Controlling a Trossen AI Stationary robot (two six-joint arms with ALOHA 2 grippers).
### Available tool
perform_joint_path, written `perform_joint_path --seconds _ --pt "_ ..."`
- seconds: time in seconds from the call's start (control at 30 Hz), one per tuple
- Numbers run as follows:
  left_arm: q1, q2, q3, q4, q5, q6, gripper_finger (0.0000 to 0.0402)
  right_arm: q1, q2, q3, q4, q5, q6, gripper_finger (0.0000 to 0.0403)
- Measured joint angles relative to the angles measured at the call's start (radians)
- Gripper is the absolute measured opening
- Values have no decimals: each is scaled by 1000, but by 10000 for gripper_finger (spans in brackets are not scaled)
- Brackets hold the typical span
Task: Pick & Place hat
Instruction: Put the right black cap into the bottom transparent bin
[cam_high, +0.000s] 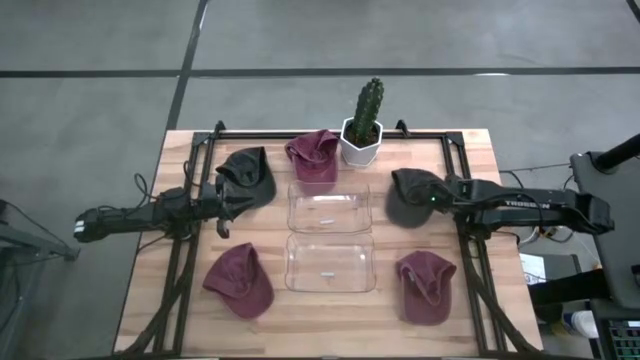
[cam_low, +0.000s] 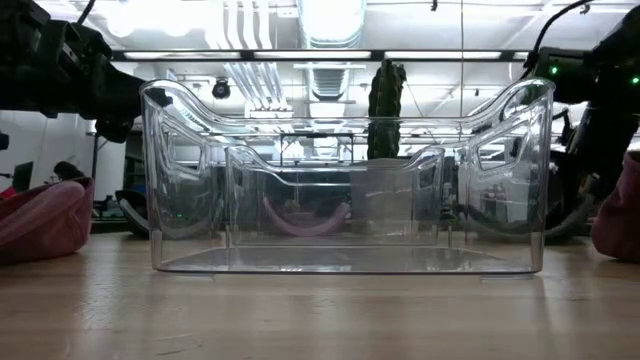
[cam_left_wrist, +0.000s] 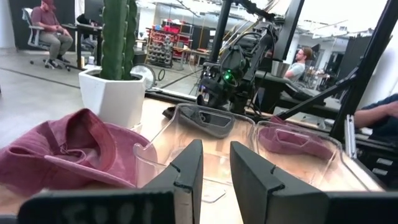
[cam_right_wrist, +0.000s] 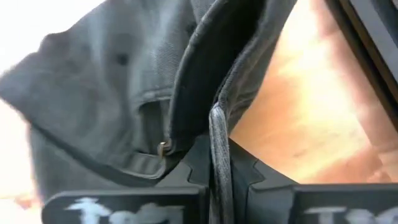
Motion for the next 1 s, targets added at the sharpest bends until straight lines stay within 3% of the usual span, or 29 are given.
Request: perform_joint_path --seconds 0.43,0.73,1.0 --pt "0 0 0 69 0 -339 74 0 -131 238 2 137 -241 10" --pt "0 0 0 140 -9 -480 74 27 -114 506 66 108 -552 9" --pt "0 0 0 227 -11 -492 74 153 -37 643 259 30 -764 10"
